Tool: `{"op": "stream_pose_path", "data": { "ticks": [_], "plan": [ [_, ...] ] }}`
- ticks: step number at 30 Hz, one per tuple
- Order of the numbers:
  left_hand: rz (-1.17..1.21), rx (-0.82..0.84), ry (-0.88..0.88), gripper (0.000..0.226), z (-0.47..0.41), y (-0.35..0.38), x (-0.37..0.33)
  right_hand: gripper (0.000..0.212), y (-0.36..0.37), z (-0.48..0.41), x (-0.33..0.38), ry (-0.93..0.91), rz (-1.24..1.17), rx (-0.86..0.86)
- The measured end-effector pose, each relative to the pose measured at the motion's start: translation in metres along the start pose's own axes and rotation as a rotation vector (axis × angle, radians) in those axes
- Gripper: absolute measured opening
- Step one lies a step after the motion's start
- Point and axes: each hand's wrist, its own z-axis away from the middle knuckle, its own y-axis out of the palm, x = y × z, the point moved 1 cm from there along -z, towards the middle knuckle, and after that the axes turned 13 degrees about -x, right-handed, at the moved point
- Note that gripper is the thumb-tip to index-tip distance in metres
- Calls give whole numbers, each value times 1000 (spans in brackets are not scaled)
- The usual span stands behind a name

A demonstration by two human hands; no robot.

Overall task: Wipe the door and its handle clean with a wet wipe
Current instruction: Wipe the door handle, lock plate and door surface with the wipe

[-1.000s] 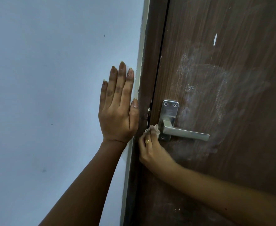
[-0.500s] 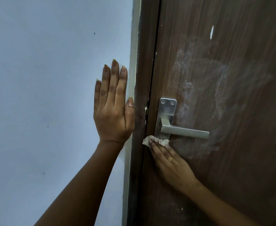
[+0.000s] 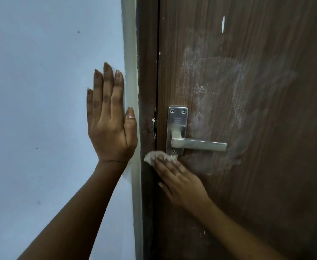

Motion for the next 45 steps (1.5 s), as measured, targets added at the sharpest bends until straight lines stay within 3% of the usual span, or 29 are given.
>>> {"op": "stream_pose_path", "data": {
  "ticks": [4,9,11,15,17,20,22,27,29,33,35,38,41,43,45],
  "plan": [
    [1,5,5,53,-1,-1,0,65,2,-40,21,86,-53,-7],
    [6,2,7,52,0,-1,0,63,12,17,15,140,-56,98],
    [6,-3,8,52,0,0,0,60,6,44,2,303,54,72],
    [5,-4,-1,52,0,0,-1,64,-14,34,-13,818,106,-137],
    [5,-1,-1,52,0,0,-1,64,-14,19,-2,760,20,-138],
    [0,-2,9,53,0,-1,0,56,2,42,15,386,-84,53],
    [2,-4,12,53,0,0,-1,52,5,64,4,251,-22,127],
    [-4,-8,16,52,0,1,0,64,-11,39,-8,734,20,-67],
    [1,-5,17,52,0,1,0,72,-4,29,14,651,-107,-53],
    [0,-4,22,52,0,0,2,68,21,53,43,168,-168,138],
    [0,-5,24,52,0,1,1,67,21,67,25,204,-80,120],
    [-19,-2,28,53,0,1,1,60,5,78,-1,545,24,23],
    [-60,25,38,54,-1,1,1,64,0,56,5,809,-58,-22],
    [-99,42,43,56,-1,1,1,65,5,40,20,701,-144,6],
    [-123,55,42,58,-1,0,-1,62,9,43,24,383,-141,102]
  ]
}}
